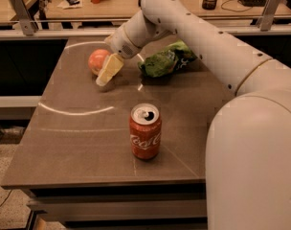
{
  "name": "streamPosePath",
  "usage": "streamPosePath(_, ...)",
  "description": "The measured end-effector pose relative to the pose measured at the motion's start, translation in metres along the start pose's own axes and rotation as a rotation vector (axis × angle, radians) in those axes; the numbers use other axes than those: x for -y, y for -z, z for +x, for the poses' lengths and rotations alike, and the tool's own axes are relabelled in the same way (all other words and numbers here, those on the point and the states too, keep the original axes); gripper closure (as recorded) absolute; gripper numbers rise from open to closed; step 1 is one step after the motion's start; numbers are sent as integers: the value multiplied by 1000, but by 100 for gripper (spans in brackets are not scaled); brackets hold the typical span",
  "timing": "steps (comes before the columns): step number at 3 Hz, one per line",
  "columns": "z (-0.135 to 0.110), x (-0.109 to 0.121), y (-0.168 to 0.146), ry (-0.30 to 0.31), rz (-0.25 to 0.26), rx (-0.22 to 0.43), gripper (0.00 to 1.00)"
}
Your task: Move apple near coke can
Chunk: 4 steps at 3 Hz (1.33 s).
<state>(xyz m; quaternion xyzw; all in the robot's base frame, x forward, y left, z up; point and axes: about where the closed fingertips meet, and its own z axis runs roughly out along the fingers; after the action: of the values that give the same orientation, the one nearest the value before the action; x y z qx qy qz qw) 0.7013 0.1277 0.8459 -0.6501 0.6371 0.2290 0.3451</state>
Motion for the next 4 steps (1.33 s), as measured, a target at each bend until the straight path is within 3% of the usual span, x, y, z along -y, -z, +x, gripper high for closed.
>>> streamPosePath(1, 5, -2, -6, 7, -11, -19, 17)
streamPosePath(2, 8, -5, -11, 8, -27, -32, 41)
streamPosePath(3, 7, -7, -5, 13, -31, -37, 64)
streamPosePath(4, 0, -7, 21, -2, -21, -23, 88)
